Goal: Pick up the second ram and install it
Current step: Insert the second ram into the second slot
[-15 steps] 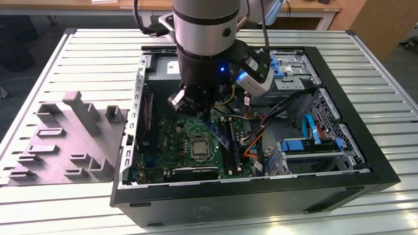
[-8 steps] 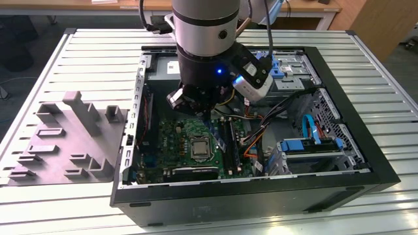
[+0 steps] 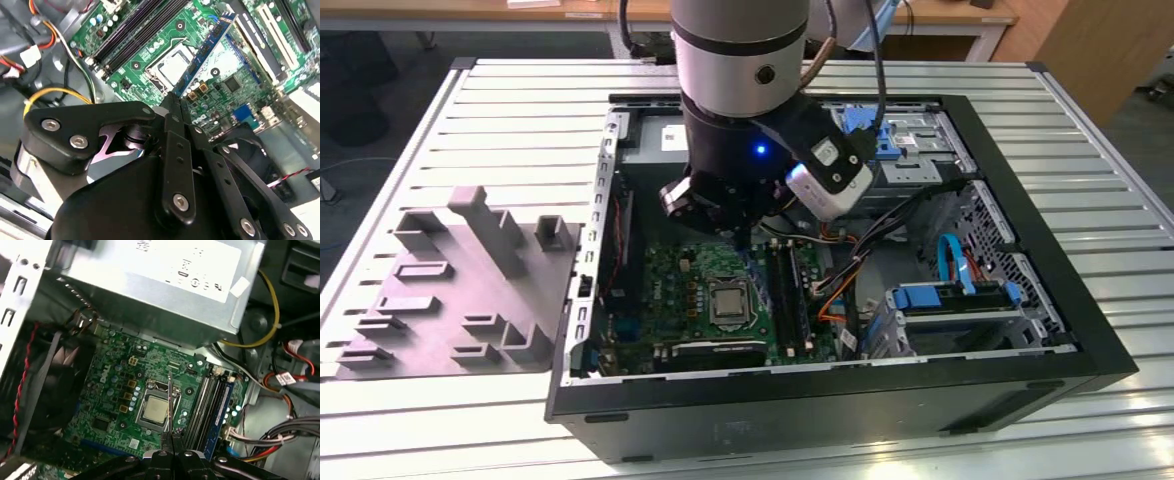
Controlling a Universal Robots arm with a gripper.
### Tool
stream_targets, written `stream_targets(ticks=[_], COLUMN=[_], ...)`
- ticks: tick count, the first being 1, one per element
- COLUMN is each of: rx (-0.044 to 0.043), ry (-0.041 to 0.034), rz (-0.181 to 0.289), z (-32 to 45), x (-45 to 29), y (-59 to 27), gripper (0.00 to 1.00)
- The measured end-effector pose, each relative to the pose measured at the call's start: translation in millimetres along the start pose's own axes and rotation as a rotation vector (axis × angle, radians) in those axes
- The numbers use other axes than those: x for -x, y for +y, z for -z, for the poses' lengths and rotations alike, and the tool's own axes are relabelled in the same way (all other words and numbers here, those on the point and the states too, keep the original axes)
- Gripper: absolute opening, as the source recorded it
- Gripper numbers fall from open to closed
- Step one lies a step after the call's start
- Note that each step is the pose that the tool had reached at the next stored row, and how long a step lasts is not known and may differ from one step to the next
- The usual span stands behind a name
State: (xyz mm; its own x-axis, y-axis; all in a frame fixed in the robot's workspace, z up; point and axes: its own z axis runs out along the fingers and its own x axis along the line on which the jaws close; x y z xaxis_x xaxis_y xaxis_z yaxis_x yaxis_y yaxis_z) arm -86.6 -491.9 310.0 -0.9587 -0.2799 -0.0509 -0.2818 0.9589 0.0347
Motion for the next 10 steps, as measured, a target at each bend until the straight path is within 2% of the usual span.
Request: stream_targets(ticks=[10], rx=[-0.0093], ry=[-0.0064], rz=[-0.182], z=[-2.0], x=[-0.1], y=[-0.1], gripper=[0.12])
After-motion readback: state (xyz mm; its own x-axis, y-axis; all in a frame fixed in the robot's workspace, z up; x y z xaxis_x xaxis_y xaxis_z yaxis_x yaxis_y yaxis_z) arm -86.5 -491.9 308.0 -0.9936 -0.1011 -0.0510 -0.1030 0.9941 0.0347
